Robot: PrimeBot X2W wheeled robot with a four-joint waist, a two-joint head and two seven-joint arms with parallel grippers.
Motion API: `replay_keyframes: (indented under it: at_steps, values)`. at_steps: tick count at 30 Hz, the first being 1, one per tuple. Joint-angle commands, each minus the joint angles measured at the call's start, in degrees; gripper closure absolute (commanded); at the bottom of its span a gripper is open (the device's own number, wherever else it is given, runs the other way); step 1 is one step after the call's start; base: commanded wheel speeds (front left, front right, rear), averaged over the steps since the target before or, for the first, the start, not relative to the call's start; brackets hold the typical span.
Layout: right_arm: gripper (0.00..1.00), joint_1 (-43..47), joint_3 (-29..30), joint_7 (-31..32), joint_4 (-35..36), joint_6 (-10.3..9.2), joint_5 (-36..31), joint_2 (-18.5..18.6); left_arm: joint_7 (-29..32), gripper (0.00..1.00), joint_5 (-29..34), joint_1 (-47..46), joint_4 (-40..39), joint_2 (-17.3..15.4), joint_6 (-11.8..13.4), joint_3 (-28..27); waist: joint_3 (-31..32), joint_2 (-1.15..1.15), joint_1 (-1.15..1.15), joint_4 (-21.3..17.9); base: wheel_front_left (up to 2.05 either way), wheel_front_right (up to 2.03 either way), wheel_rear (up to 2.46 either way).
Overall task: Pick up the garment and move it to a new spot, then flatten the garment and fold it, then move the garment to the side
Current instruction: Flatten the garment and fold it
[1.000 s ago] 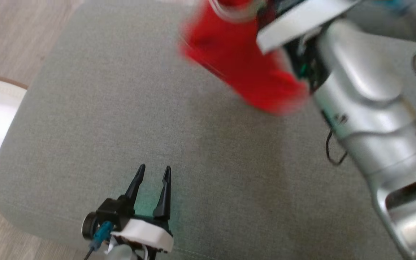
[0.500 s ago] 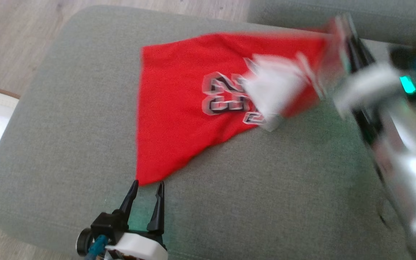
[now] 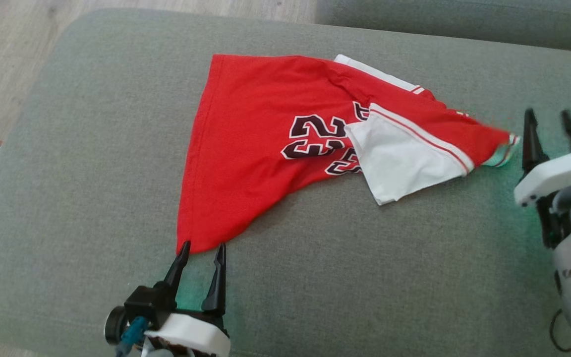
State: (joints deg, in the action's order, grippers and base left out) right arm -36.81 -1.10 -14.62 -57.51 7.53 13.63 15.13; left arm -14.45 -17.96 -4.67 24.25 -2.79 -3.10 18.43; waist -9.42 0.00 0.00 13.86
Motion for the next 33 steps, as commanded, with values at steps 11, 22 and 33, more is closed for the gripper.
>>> replay_keyframes:
  at_steps: [11,22,33]
  values:
    - [0.00,10.2,-5.7,-0.4,14.7,-0.04,-6.2,-9.4,-0.5,0.00,0.0,-2.1,-1.3,-0.1,-0.2,-0.8,-0.4,0.00,0.00,0.3,0.00,0.00,0.00]
    - [0.00,14.3,-7.5,-0.4,11.4,-0.04,5.3,-11.8,-0.5,0.00,0.3,-2.3,-1.4,-0.1,-0.2,-0.7,-1.1,0.00,0.00,1.0,0.00,0.00,0.00]
    - [0.70,13.0,-7.7,-0.4,11.7,-0.04,9.8,-12.0,-0.5,0.00,0.5,-2.7,-1.6,-0.1,0.1,-0.3,-1.9,0.00,0.00,1.9,0.00,0.00,0.00]
